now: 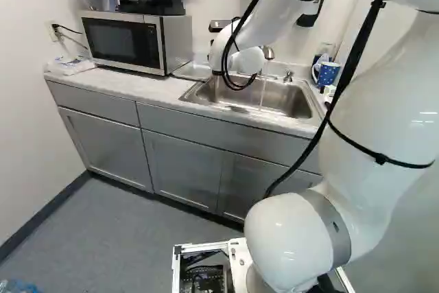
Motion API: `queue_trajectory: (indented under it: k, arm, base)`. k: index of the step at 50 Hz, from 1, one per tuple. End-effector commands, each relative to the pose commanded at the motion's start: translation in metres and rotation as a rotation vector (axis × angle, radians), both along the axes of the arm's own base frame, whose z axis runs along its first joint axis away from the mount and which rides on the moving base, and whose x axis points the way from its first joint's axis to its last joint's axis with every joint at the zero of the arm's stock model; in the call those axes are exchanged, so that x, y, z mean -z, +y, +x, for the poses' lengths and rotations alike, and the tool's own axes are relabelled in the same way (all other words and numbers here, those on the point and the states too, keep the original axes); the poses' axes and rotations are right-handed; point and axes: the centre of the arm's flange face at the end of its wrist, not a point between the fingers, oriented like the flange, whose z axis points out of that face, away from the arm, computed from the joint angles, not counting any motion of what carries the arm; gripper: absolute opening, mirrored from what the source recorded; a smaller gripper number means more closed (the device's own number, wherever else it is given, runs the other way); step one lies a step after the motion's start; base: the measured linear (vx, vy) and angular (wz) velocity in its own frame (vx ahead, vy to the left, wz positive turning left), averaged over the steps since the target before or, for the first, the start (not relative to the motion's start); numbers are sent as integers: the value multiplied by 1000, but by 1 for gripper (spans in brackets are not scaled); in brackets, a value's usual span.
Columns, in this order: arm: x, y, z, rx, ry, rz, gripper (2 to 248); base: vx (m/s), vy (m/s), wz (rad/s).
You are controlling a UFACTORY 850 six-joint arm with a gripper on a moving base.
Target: Rinse the cup and place it in the tray
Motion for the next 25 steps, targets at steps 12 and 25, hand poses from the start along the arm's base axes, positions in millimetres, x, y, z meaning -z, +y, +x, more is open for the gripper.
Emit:
queue_trajectory:
  k: [12,25]
  arm:
    - [-2,10,25,-12,-31,4,121]
    - [-1,23,49,-31,-36,5,121]
  base:
    - [0,0,0]
    - [0,0,0]
